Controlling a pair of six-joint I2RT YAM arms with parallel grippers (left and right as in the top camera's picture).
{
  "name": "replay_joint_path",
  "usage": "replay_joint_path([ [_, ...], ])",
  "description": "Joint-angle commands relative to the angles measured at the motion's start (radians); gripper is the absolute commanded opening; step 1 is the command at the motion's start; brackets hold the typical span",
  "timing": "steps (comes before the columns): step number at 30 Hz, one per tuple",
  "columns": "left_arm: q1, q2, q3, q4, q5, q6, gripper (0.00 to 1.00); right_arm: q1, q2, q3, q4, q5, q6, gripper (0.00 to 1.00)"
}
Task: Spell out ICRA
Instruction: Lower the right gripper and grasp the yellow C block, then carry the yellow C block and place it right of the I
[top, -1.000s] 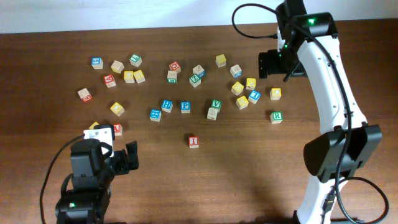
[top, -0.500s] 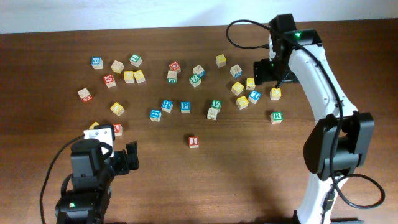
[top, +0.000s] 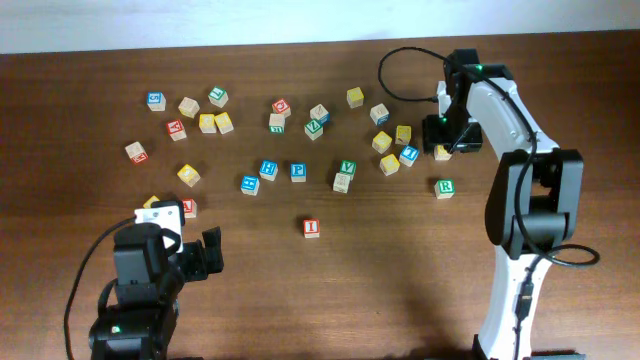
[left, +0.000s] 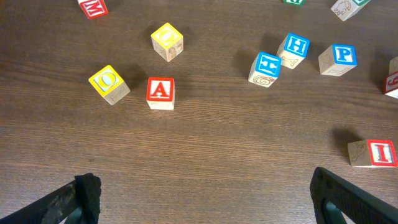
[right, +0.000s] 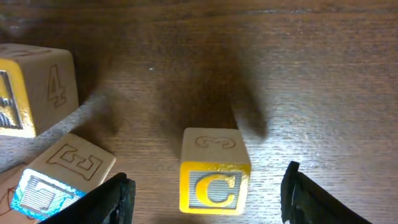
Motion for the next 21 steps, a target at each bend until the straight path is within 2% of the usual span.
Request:
replay_joint_path([
  [1, 0.005, -0.004, 0.013, 0.002, -0.006, 0.012, 0.99, -0.009, 0.017, -0.009, 0.018, -0.021, -0.003, 0.58],
  [4, 0.005, -0.004, 0.013, 0.002, -0.006, 0.012, 0.99, -0.016, 0.017, -0.009, 0.026, -0.021, -0.003, 0.5],
  [12, 0.005, -0.004, 0.013, 0.002, -0.006, 0.012, 0.99, -0.016, 0.017, -0.032, 0.038, -0.017, -0.003, 0.49],
  [14, 0.005, -0.004, 0.013, 0.002, -0.007, 0.012, 0.99, -0.016, 0.017, -0.033, 0.042, -0.017, -0.003, 0.4],
  [21, 0.005, -0.004, 0.013, 0.002, -0.007, 0.012, 0.99, -0.016, 0.017, -0.06, 0.061, -0.017, -0.003, 0.4],
])
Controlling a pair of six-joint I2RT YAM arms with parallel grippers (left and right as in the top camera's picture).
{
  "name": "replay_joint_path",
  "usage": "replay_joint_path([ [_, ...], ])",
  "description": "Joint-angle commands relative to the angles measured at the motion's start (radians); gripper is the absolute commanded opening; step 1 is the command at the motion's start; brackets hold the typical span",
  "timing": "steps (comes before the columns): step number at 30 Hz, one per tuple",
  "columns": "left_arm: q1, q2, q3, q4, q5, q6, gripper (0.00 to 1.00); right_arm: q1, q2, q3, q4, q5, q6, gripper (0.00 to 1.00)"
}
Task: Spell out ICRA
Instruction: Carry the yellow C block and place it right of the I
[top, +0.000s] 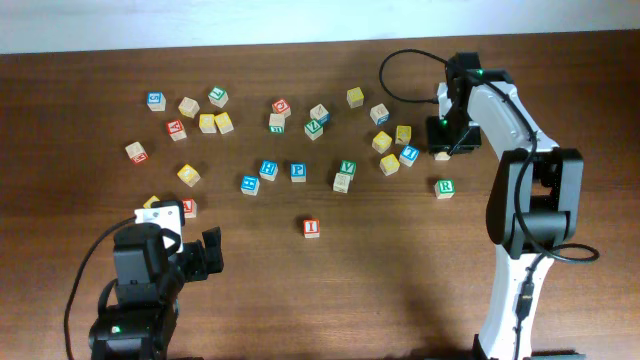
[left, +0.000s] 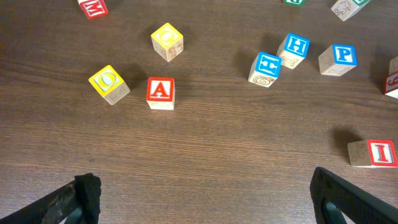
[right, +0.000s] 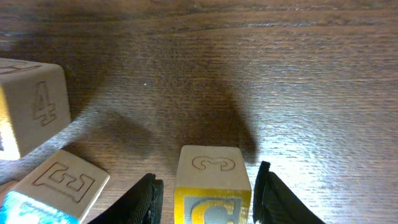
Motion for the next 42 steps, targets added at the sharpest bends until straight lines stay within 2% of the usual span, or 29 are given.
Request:
replay_joint_path([
  [1, 0.005, -0.004, 0.013, 0.002, -0.006, 0.012, 0.99, -0.008, 0.015, -0.018, 0.008, -0.006, 0.004, 0.4],
  [3, 0.005, -0.004, 0.013, 0.002, -0.007, 0.012, 0.99, -0.008, 0.015, -0.018, 0.011, -0.006, 0.004, 0.31],
  [7, 0.005, -0.004, 0.013, 0.002, -0.006, 0.012, 0.99, -0.008, 0.014, -0.016, 0.019, -0.006, 0.004, 0.29],
  [9, 0.005, -0.004, 0.013, 0.002, -0.006, 0.012, 0.99, -0.008, 0.014, -0.003, 0.017, -0.006, 0.01, 0.24],
  [12, 0.005, -0.004, 0.013, 0.002, -0.006, 0.012, 0.99, -0.008, 0.012, 0.032, -0.016, -0.017, 0.012, 0.24],
  [17, 0.005, -0.004, 0.013, 0.002, -0.006, 0.012, 0.99, -0.006, -0.035, 0.228, -0.233, -0.022, 0.012, 0.23],
  [20, 0.005, -0.004, 0.013, 0.002, -0.006, 0.012, 0.99, 0.007, -0.117, 0.365, -0.437, -0.16, 0.012, 0.23],
  [22, 0.005, -0.004, 0.013, 0.002, -0.007, 0.012, 0.99, 0.042, -0.171, 0.377, -0.524, -0.267, 0.011, 0.24],
  [25, 0.005, -0.004, 0.013, 0.002, -0.007, 0.012, 0.99, 0.143, -0.168, 0.353, -0.599, -0.267, -0.02, 0.23],
  [28, 0.005, -0.004, 0.013, 0.002, -0.006, 0.012, 0.99, 0.303, -0.167, 0.22, -0.552, -0.267, -0.01, 0.23],
  [33, 0.005, -0.004, 0.013, 0.002, -0.007, 0.012, 0.99, 0.505, -0.167, -0.074, -0.301, -0.267, 0.221, 0.22],
  [35, 0.005, -0.004, 0.013, 0.002, -0.006, 0.012, 0.99, 0.546, -0.167, -0.109, -0.232, -0.246, 0.311, 0.21],
  [37, 0.005, -0.004, 0.013, 0.002, -0.006, 0.012, 0.99, 0.604, -0.167, -0.141, -0.144, -0.102, 0.457, 0.21],
  [39, 0.005, -0.004, 0.013, 0.002, -0.006, 0.012, 0.99, 0.627, -0.167, -0.149, -0.138, 0.018, 0.518, 0.21],
  [42, 0.005, -0.004, 0.013, 0.002, -0.006, 0.012, 0.99, 0.631, -0.167, -0.178, -0.115, 0.029, 0.529, 0.21],
])
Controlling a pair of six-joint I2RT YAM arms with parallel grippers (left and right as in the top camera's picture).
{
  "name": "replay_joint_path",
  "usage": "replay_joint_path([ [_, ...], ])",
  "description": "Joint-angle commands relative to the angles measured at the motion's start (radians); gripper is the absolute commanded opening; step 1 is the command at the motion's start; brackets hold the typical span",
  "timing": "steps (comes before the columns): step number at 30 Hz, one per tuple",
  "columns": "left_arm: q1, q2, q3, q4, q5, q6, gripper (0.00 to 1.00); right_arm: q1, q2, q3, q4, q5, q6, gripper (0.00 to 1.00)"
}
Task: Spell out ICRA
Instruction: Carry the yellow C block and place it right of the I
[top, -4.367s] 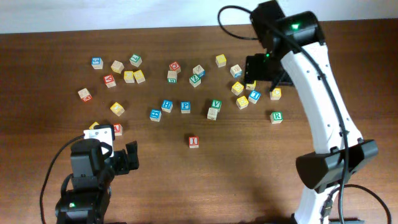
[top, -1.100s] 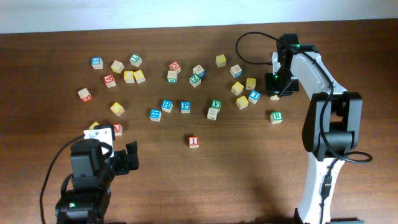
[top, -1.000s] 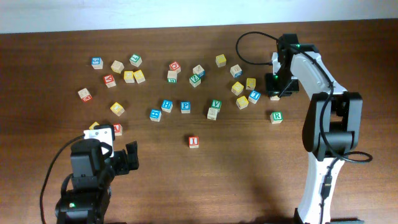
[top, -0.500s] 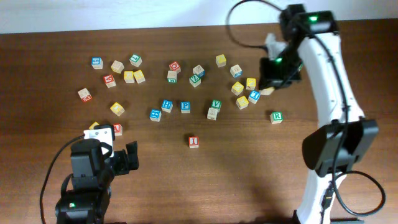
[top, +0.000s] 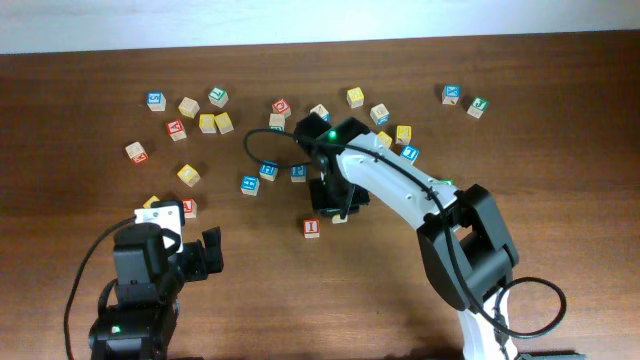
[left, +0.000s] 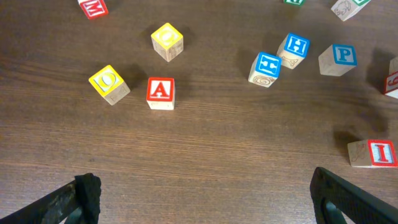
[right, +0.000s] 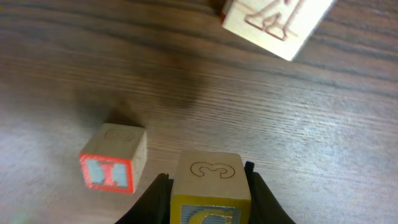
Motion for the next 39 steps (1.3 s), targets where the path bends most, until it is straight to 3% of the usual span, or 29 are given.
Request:
replay_joint_path([
  [1, 0.005, -0.004, 0.013, 0.002, -0.006, 0.012, 0.99, 0.003, -0.006, -0.051, 0.031, 0.053, 0.056, 0.21],
  [5, 0.005, -0.004, 0.013, 0.002, -0.007, 0.012, 0.99, 0.006, -0.006, -0.13, 0.139, -0.067, 0.056, 0.22],
  [22, 0.005, -0.004, 0.013, 0.002, -0.007, 0.012, 0.99, 0.019, -0.005, -0.138, 0.119, -0.078, 0.056, 0.28],
  [30, 0.005, -0.004, 0.013, 0.002, -0.006, 0.012, 0.99, 0.019, -0.005, -0.138, 0.119, -0.105, 0.056, 0.26],
  [39, 0.005, -0.004, 0.013, 0.002, -0.006, 0.012, 0.99, 0.019, -0.005, -0.138, 0.131, -0.07, 0.056, 0.35],
])
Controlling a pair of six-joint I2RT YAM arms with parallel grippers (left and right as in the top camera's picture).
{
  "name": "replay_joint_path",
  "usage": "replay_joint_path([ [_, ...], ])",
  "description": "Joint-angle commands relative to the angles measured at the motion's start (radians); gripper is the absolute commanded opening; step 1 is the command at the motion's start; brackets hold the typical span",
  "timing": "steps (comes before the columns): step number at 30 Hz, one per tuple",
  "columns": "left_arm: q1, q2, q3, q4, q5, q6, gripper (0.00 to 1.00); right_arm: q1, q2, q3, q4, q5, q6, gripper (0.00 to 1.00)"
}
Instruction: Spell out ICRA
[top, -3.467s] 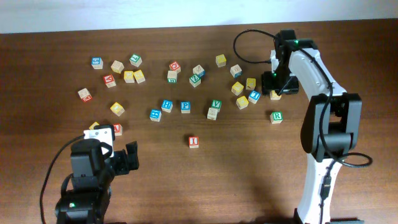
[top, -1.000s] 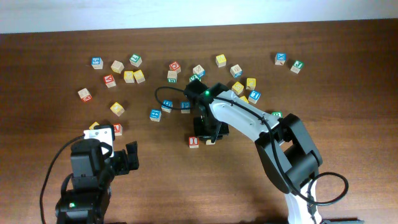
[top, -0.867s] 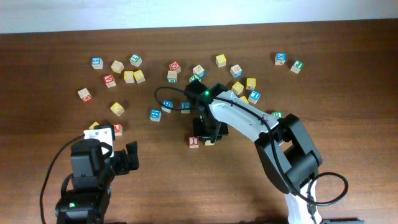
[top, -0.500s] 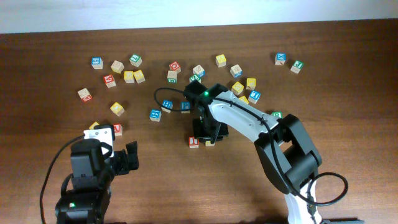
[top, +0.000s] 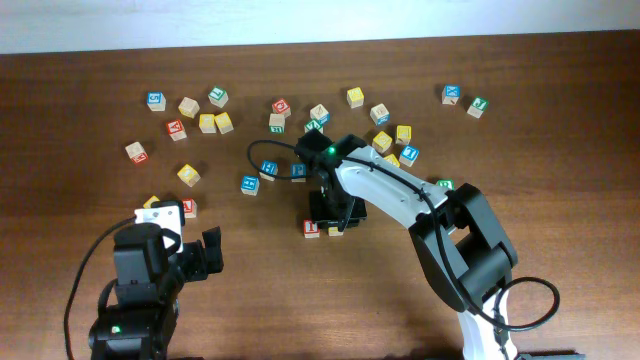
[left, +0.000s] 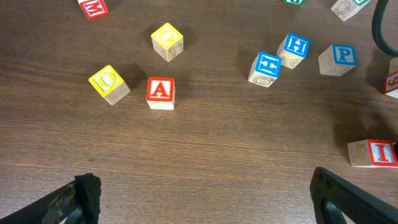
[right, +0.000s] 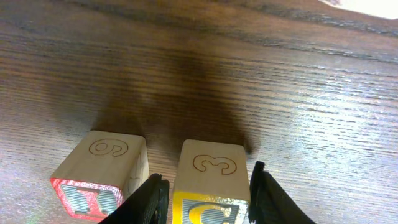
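My right gripper is shut on the yellow C block, which is down at the table directly right of the red I block; the two blocks stand almost touching. Overhead, the right gripper sits over the I block at the table's middle. The red A block lies at the left, ahead of my open, empty left gripper. The green R block peeks out beside the right arm.
Many other letter blocks are scattered across the far half of the table, among them a yellow D, a blue H and a blue P. The right arm's black cable loops over the middle blocks.
The right gripper, still holding the C block, has moved down and closer to the I block. The C block now sits low beside it. The left arm is unchanged.
The right gripper was open around the C block at the far right, then closed in on it. Later it held the block near the I block in the table's middle, and now the C is down right of the I. The left arm stayed still.
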Motion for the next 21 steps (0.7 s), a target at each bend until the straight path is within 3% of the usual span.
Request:
replay_joint_path([
  [1, 0.005, -0.004, 0.013, 0.002, -0.007, 0.012, 0.99, 0.009, -0.005, -0.014, 0.018, 0.017, 0.008, 0.36],
  [6, 0.005, -0.004, 0.013, 0.002, -0.006, 0.012, 0.99, 0.001, -0.005, -0.014, 0.06, 0.043, 0.008, 0.44],
  [17, 0.005, -0.004, 0.013, 0.002, -0.006, 0.012, 0.99, -0.039, -0.006, -0.008, 0.154, 0.097, -0.026, 0.43],
  [21, 0.005, -0.004, 0.013, 0.002, -0.007, 0.012, 0.99, -0.071, -0.007, 0.124, 0.088, 0.112, -0.104, 0.42],
])
